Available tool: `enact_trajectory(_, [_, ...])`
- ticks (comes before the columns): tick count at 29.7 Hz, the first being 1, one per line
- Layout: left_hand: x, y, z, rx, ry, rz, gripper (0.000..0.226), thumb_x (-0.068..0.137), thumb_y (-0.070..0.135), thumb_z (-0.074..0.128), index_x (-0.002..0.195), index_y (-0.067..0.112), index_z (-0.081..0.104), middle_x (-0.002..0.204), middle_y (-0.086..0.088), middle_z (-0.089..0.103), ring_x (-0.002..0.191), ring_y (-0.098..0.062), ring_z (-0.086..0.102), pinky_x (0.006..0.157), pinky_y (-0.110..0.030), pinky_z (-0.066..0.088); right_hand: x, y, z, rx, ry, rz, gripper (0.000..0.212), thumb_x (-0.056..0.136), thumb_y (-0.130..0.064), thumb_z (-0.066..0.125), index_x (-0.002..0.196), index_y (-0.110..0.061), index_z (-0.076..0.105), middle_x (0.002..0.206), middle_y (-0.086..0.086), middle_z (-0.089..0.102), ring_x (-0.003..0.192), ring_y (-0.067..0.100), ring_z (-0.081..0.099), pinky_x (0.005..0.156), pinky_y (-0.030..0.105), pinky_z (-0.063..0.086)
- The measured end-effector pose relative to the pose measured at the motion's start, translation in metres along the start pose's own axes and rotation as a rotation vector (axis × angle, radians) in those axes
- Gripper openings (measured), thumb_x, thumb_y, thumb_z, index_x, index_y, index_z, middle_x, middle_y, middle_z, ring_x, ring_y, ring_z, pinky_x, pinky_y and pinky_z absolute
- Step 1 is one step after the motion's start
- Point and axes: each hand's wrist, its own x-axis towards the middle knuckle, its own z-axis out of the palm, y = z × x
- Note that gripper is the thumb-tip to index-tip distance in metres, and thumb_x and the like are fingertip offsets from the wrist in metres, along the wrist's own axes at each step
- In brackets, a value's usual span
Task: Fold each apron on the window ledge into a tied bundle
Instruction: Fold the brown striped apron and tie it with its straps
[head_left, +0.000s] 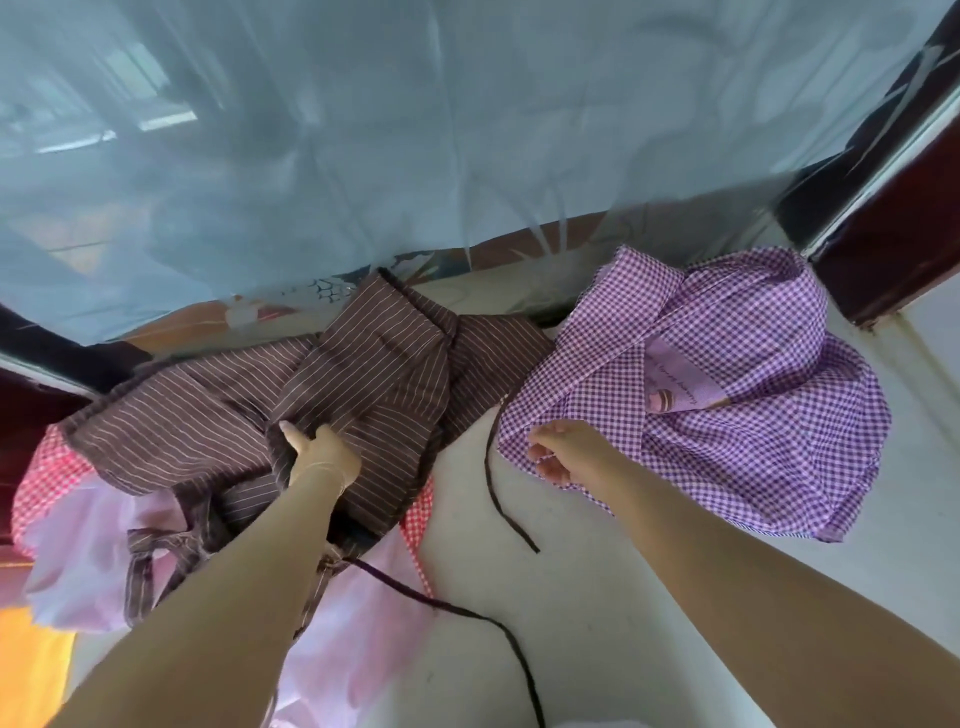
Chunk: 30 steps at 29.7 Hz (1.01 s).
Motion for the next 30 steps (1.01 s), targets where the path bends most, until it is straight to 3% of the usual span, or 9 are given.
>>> enact_trajectory(2, [0.006, -0.005, -0.003, 0.006, -0.031, -0.059, 0.061, 0.096, 0.015, 0.047, 0.15, 0.014, 0.02, 0.157, -0.017, -0.015, 0.143, -0.039, 0.019, 0.115, -0.044, 0.018, 0.002, -0.003, 0.004, 0.019, 0.005, -0.005, 0.013, 0.097, -0.018, 0.053, 0.1, -0.008, 0.061, 0.083, 0.006, 0.062, 0.064, 0.014, 0.056, 0.06, 0.026, 0.045])
enact_trajectory(4, [0.009, -0.013, -0.006, -0.091, 0.004, -0.123, 0.063, 0.094, 0.012, 0.054, 0.149, 0.02, 0.023, 0.156, -0.015, -0.022, 0.13, -0.041, 0.039, 0.105, -0.041, 0.035, 0.006, -0.005, 0.008, 0.018, 0.009, -0.004, 0.014, 0.097, -0.017, 0.053, 0.103, -0.007, 0.06, 0.082, 0.006, 0.062, 0.063, 0.014, 0.056, 0.06, 0.026, 0.043])
enact_trajectory(7, [0.009, -0.033, -0.008, -0.29, 0.127, -0.143, 0.053, 0.091, 0.01, 0.059, 0.137, 0.02, 0.034, 0.146, -0.022, 0.026, 0.091, -0.034, 0.058, 0.078, -0.039, 0.051, 0.007, -0.008, 0.014, 0.006, 0.013, 0.032, 0.016, 0.097, -0.018, 0.053, 0.104, -0.007, 0.061, 0.083, 0.005, 0.063, 0.064, 0.013, 0.057, 0.059, 0.025, 0.046])
enact_trajectory(10, [0.0, -0.029, -0.005, -0.378, 0.128, 0.034, 0.04, 0.095, 0.015, 0.054, 0.129, 0.015, 0.033, 0.107, -0.016, 0.06, 0.069, -0.024, 0.061, 0.061, -0.034, 0.054, 0.004, -0.007, 0.022, 0.025, 0.031, 0.091, 0.018, 0.099, -0.021, 0.05, 0.096, -0.009, 0.063, 0.086, 0.006, 0.065, 0.069, 0.014, 0.057, 0.063, 0.025, 0.05])
enact_trajectory(16, [-0.07, 0.04, -0.021, -0.474, -0.068, 0.568, 0.021, 0.095, 0.029, 0.055, 0.113, 0.019, 0.053, 0.079, 0.006, 0.056, 0.057, -0.01, 0.05, 0.052, -0.021, 0.041, -0.007, -0.017, 0.033, 0.123, -0.257, 0.07, 0.061, 0.098, -0.058, 0.029, 0.134, -0.012, 0.046, 0.124, 0.012, 0.064, 0.108, 0.024, 0.062, 0.092, 0.034, 0.048])
enact_trajectory(19, [-0.113, 0.061, -0.033, -0.281, -0.244, 0.791, 0.043, 0.078, 0.039, 0.075, 0.108, 0.024, 0.048, 0.089, 0.006, 0.058, 0.073, -0.01, 0.055, 0.062, -0.021, 0.043, -0.023, -0.036, 0.04, 0.33, -0.374, 0.01, 0.048, 0.101, -0.044, 0.036, 0.133, -0.011, 0.047, 0.121, 0.015, 0.064, 0.107, 0.028, 0.063, 0.097, 0.042, 0.048])
enact_trajectory(22, [-0.138, 0.064, -0.042, 0.002, -0.201, 0.858, 0.06, 0.077, 0.03, 0.076, 0.121, 0.027, 0.036, 0.091, -0.001, 0.061, 0.075, -0.015, 0.06, 0.063, -0.026, 0.05, -0.044, -0.053, 0.038, 0.542, -0.312, -0.073, 0.037, 0.1, -0.012, 0.036, 0.131, 0.0, 0.053, 0.123, 0.02, 0.062, 0.109, 0.031, 0.06, 0.096, 0.04, 0.048])
enact_trajectory(26, [-0.163, 0.057, -0.054, 0.04, -0.096, 0.89, 0.071, 0.082, 0.011, 0.062, 0.139, 0.025, 0.022, 0.069, 0.0, 0.055, 0.055, -0.012, 0.051, 0.043, -0.017, 0.035, -0.079, -0.079, 0.025, 0.366, -0.147, -0.364, 0.046, 0.096, 0.003, 0.042, 0.142, -0.002, 0.039, 0.116, 0.015, 0.063, 0.094, 0.028, 0.067, 0.084, 0.042, 0.056])
enact_trajectory(30, [-0.194, 0.058, -0.066, -0.039, -0.134, 0.96, 0.054, 0.092, 0.017, 0.056, 0.142, 0.027, 0.035, 0.097, 0.014, 0.058, 0.07, 0.001, 0.05, 0.061, -0.008, 0.039, -0.112, -0.083, 0.017, -0.197, 0.213, -0.894, 0.107, 0.088, -0.002, 0.062, 0.148, -0.032, -0.021, 0.103, -0.013, 0.053, 0.085, 0.003, 0.061, 0.073, 0.02, 0.053])
